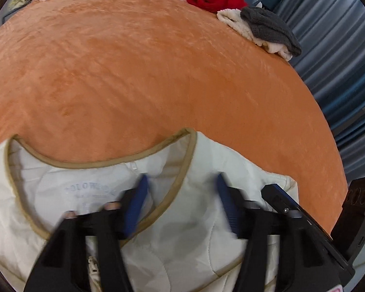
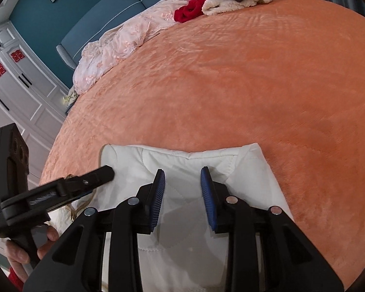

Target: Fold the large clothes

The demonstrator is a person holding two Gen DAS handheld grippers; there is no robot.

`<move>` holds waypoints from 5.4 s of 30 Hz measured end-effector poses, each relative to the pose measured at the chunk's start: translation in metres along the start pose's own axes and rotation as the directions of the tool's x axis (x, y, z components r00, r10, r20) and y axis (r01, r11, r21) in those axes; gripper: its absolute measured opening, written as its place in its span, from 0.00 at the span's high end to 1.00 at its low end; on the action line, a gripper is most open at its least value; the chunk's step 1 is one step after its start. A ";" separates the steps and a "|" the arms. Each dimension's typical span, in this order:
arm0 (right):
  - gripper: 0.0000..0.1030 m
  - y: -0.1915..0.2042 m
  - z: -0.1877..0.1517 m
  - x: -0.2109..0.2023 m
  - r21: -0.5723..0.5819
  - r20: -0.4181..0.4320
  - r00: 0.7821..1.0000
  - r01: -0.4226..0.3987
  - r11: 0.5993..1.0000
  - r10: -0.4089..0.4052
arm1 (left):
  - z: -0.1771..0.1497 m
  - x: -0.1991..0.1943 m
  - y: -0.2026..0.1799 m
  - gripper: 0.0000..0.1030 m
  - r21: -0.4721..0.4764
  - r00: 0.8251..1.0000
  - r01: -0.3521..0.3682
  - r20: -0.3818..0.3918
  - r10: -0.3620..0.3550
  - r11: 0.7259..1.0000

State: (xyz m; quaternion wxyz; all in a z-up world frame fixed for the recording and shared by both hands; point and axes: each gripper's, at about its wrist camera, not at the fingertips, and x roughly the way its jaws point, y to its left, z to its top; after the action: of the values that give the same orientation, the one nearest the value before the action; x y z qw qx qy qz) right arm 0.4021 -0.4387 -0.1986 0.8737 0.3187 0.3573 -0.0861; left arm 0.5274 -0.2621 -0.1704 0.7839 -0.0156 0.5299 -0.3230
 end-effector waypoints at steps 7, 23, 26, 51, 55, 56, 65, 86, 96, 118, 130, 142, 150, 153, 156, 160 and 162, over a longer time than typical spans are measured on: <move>0.73 0.006 0.000 -0.009 -0.016 0.022 0.999 0.025 1.000 -0.025 | -0.003 -0.015 -0.017 0.99 0.082 0.991 -0.094 0.101 0.086 0.992; 0.73 0.053 -0.006 -0.017 -0.236 0.057 0.978 0.207 0.949 -0.200 | -0.023 -0.037 0.003 0.80 0.002 0.969 -0.183 0.171 0.180 0.983; 0.71 0.091 -0.015 -0.032 -0.323 0.056 0.994 0.109 0.940 -0.096 | -0.036 -0.072 0.026 0.77 0.014 0.954 -0.222 0.211 0.214 0.975; 1.00 0.132 -0.059 0.055 -0.470 -0.106 0.986 0.061 0.880 -0.125 | -0.056 -0.035 0.094 1.00 0.059 0.903 -0.397 0.203 0.379 0.916; 1.00 0.132 -0.058 0.058 -0.466 -0.104 0.987 0.057 0.883 -0.119 | -0.058 -0.033 0.093 1.00 0.061 0.896 -0.408 0.220 0.386 0.911; 1.00 0.133 -0.059 0.058 -0.471 -0.099 0.987 0.062 0.880 -0.123 | -0.058 -0.032 0.093 1.00 0.062 0.894 -0.410 0.223 0.388 0.910; 1.00 0.136 -0.061 0.061 -0.490 -0.077 0.987 0.085 0.867 -0.141 | -0.058 -0.032 0.096 1.00 0.057 0.893 -0.406 0.238 0.383 0.912; 0.54 0.085 -0.113 -0.144 -0.418 0.012 0.982 0.177 0.891 -0.189 | -0.158 -0.172 0.080 0.42 -0.099 0.872 -0.442 0.185 0.453 0.892; 0.38 0.002 -0.206 -0.263 -0.322 -0.046 0.968 0.221 0.921 -0.248 | -0.298 -0.275 0.122 0.42 -0.333 0.905 -0.353 0.117 0.410 0.875; 0.51 -0.071 -0.303 -0.331 -0.015 -0.156 0.984 0.089 0.996 -0.090 | -0.430 -0.320 0.146 0.67 -0.545 0.965 -0.154 0.095 0.243 0.824; 0.97 -0.050 -0.294 -0.371 -0.061 -0.070 0.997 0.040 0.997 -0.044 | -0.421 -0.363 0.110 0.94 -0.462 0.954 -0.169 0.145 0.261 0.871; 0.97 -0.040 -0.363 -0.480 -0.397 -0.307 0.938 0.027 0.917 -0.161 | -0.513 -0.443 0.046 0.95 -0.286 0.961 -0.265 0.006 0.278 0.921; 0.97 -0.045 -0.403 -0.522 -0.342 -0.364 0.918 0.025 0.939 -0.157 | -0.579 -0.471 0.030 0.95 -0.367 0.957 -0.285 -0.057 0.284 0.886; 0.97 -0.046 -0.399 -0.523 -0.314 -0.340 0.930 0.024 0.949 -0.136 | -0.581 -0.473 0.029 0.95 -0.382 0.955 -0.287 -0.048 0.292 0.878; 0.97 -0.036 -0.385 -0.523 -0.330 -0.290 0.950 0.017 0.944 -0.119 | -0.569 -0.479 0.026 0.95 -0.390 0.956 -0.276 -0.016 0.293 0.878; 0.97 -0.025 -0.350 -0.524 -0.333 -0.182 0.981 0.004 0.943 -0.068 | -0.536 -0.491 0.018 0.95 -0.363 0.950 -0.253 0.083 0.302 0.897; 0.97 -0.020 -0.328 -0.518 -0.316 -0.124 0.992 -0.007 0.949 -0.034 | -0.517 -0.495 0.014 0.94 -0.337 0.938 -0.261 0.132 0.319 0.905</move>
State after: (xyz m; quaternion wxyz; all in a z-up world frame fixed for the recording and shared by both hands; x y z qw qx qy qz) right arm -0.1698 -0.2915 -0.0339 0.8881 0.1773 0.4239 -0.0135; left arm -0.0142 0.1719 0.0040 0.8562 -0.0908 0.4963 -0.1110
